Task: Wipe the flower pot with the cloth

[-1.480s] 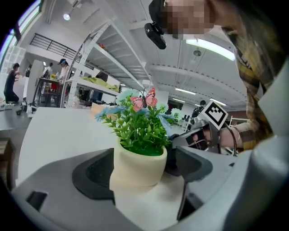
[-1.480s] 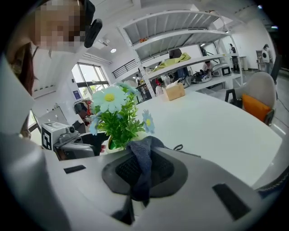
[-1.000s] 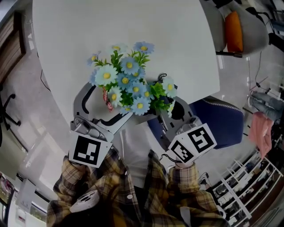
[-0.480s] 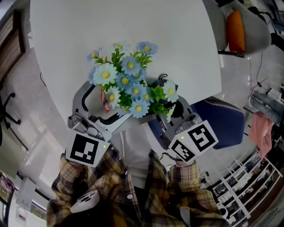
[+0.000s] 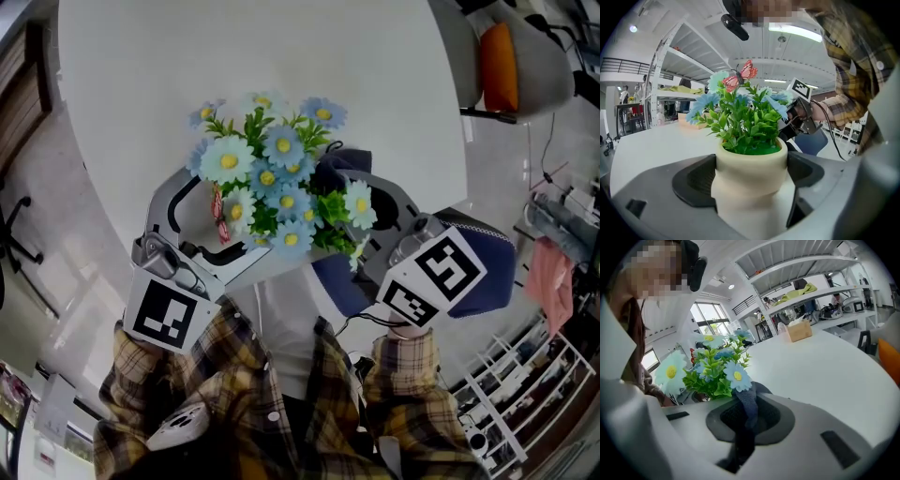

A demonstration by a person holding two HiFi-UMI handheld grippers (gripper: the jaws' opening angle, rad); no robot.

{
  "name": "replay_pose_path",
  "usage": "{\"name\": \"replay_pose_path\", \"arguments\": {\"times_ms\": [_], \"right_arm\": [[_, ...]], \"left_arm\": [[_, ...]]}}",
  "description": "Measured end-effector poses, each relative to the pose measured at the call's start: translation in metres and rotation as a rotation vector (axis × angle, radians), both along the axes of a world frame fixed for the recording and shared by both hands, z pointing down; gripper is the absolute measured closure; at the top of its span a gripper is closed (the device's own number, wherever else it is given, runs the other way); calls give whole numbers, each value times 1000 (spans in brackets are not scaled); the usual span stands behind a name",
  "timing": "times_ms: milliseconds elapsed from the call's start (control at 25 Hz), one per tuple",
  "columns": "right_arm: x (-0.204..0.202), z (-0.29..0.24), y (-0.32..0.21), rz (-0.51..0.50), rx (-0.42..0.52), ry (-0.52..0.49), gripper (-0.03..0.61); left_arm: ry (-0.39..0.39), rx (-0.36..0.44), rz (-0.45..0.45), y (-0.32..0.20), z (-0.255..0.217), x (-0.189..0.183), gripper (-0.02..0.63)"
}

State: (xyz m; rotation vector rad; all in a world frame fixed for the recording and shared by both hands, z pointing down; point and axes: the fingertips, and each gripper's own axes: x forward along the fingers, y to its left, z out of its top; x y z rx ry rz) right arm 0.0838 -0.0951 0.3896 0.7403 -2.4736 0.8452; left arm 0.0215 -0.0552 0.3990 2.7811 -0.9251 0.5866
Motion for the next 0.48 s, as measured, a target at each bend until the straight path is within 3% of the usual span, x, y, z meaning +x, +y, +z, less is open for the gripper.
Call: {"name": "replay_pose_path", "arguments": {"times_ms": [200, 480], "right_arm": [[-1, 7, -18, -68, -7, 15, 563], [9, 21, -58, -72, -68, -2, 563]], "left_arm": [[-6, -14, 58, -10, 6, 4, 137], [16, -31, 119, -27, 9, 20, 137]]}}
